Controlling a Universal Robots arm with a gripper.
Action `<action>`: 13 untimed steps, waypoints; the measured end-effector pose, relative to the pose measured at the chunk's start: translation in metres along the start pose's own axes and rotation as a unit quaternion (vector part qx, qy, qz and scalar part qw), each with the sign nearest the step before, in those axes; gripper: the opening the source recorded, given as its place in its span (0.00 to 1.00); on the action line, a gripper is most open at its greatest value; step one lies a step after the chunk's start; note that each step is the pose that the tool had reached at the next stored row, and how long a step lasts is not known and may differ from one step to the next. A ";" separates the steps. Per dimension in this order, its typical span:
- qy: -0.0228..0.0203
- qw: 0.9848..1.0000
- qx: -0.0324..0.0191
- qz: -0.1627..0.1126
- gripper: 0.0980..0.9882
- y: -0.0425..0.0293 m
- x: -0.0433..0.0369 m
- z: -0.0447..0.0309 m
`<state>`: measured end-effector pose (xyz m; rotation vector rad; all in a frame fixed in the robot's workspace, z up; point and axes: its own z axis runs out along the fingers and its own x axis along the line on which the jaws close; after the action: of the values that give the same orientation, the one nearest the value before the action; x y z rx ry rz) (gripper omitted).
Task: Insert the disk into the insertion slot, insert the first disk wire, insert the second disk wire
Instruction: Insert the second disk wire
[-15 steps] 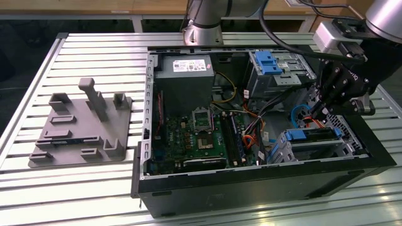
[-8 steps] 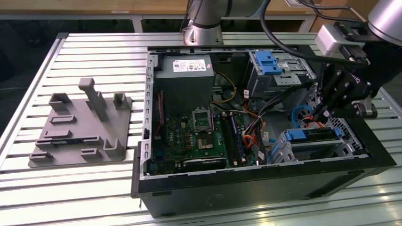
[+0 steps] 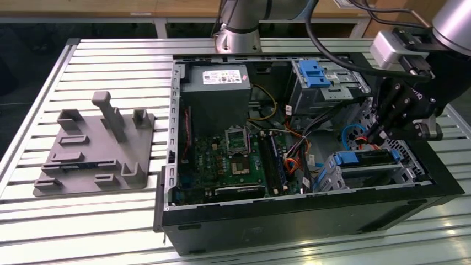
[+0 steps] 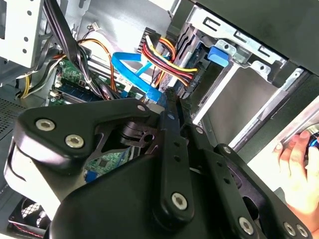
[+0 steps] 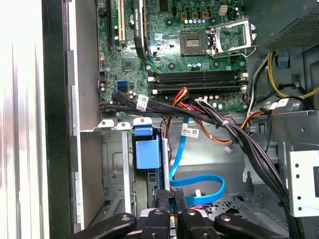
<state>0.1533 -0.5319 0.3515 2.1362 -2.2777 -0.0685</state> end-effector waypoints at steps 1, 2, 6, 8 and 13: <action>0.000 1.000 0.000 0.000 0.07 -0.0001 0.0007 0.0001; 0.000 1.000 0.000 0.000 0.07 -0.0002 0.0013 0.0002; 0.000 1.000 0.000 0.000 0.07 -0.0007 0.0030 0.0010; 0.000 1.000 0.000 0.000 0.07 -0.0008 0.0031 0.0011; 0.000 1.000 0.000 0.000 0.07 -0.0009 0.0036 0.0018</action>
<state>0.1538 -0.5355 0.3496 2.1356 -2.2785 -0.0688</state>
